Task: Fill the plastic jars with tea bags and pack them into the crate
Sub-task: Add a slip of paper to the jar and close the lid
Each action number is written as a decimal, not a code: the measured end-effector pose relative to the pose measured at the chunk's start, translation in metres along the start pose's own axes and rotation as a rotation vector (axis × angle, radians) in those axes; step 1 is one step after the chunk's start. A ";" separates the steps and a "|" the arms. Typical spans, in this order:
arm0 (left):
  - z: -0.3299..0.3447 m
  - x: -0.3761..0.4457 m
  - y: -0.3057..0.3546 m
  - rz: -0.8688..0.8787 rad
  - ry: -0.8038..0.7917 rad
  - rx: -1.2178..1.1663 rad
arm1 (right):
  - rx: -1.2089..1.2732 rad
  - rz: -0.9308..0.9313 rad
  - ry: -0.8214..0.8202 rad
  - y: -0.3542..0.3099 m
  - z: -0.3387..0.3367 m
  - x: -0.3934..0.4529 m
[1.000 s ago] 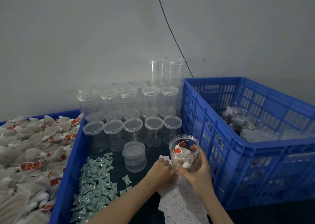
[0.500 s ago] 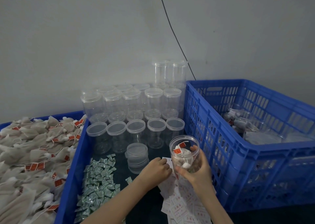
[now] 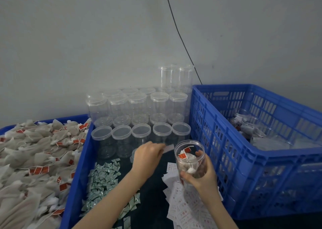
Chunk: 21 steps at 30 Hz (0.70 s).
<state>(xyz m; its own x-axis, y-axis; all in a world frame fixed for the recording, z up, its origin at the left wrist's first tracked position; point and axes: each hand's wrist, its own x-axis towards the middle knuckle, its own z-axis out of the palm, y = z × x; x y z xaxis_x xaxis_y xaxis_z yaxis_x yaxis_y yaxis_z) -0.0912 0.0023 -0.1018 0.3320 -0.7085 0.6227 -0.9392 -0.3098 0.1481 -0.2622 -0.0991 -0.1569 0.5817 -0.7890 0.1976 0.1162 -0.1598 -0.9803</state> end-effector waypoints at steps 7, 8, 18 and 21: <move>-0.042 0.030 0.007 -0.483 -0.057 -0.716 | 0.045 0.016 -0.036 0.003 0.009 0.001; -0.048 0.031 0.011 -0.476 -0.058 -0.763 | 0.047 0.009 -0.038 0.002 0.011 0.001; -0.061 0.028 0.036 0.170 -0.279 -0.003 | 0.041 -0.015 -0.034 0.002 0.017 0.000; -0.059 0.031 0.036 0.246 -0.383 0.098 | 0.038 -0.003 -0.032 0.002 0.018 0.000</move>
<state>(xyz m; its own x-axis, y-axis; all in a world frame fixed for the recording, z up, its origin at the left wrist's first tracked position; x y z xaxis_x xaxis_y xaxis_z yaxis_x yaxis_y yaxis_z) -0.1200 0.0072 -0.0318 0.1265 -0.9458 0.2992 -0.9874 -0.1490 -0.0535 -0.2477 -0.0888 -0.1592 0.6070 -0.7689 0.2009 0.1485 -0.1386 -0.9792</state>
